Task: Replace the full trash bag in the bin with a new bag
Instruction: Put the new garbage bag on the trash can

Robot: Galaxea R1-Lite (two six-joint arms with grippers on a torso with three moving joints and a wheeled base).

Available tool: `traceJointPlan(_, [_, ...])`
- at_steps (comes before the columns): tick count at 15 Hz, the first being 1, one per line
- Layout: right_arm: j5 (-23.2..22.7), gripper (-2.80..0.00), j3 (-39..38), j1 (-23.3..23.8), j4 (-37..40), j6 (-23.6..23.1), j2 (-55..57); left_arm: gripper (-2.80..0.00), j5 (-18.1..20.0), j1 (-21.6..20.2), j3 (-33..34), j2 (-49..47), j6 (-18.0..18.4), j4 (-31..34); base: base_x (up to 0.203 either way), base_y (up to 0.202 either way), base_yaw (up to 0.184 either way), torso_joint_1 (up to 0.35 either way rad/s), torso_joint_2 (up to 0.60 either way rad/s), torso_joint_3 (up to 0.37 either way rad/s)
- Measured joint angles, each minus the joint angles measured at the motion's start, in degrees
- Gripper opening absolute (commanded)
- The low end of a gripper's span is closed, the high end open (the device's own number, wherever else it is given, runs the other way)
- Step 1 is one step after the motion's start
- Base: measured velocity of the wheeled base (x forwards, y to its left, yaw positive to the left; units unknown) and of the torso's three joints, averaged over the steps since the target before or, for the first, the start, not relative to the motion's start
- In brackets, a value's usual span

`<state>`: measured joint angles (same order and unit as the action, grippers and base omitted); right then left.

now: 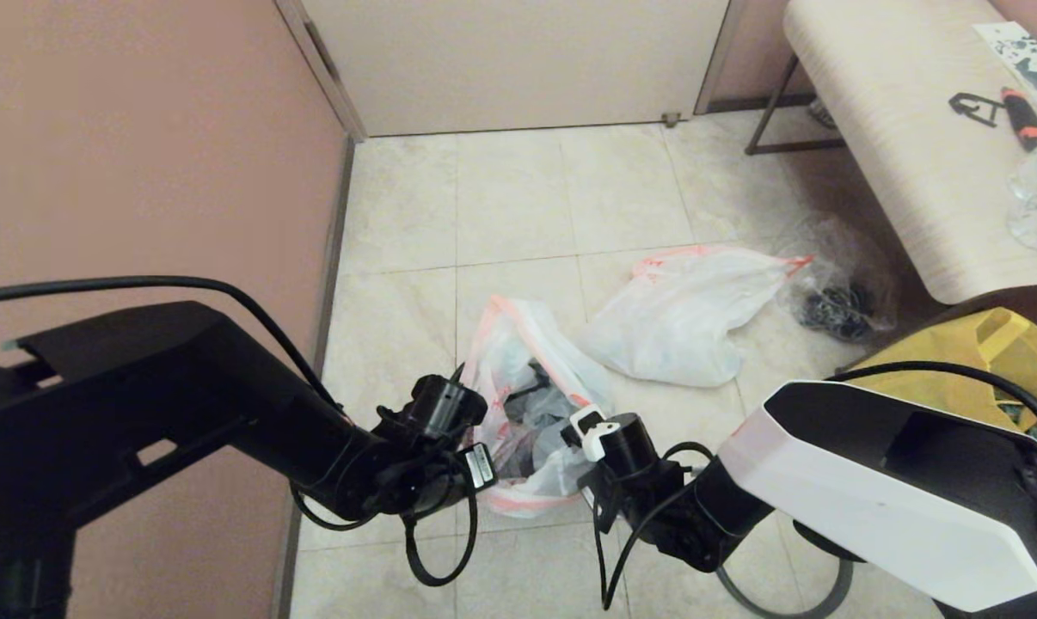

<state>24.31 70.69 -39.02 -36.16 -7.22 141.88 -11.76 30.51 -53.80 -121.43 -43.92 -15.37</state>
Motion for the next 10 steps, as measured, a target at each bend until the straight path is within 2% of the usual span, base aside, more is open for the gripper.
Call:
traceJointPlan(4, [0.02,-2.80,0.23,0.02,0.02,-0.02,0.37,0.00,0.02,0.16,-0.12,0.62,-0.01,-0.15,0.000,0.000,0.000,0.000,0.00,0.000])
traceJointPlan(5, [0.02,-2.80,0.26,0.02,0.05,-0.01,0.43,-2.80,0.05,0.11,-0.72,0.62,-0.02,-0.17,0.000,0.000,0.000,0.000,0.00,0.000])
traceJointPlan(10, [0.00,-2.80,0.41,0.02,0.05,-0.02,0.63,-2.80,0.17,0.16,-2.03,0.19,0.13,-0.24,0.000,0.000,0.000,0.000,0.00,0.000])
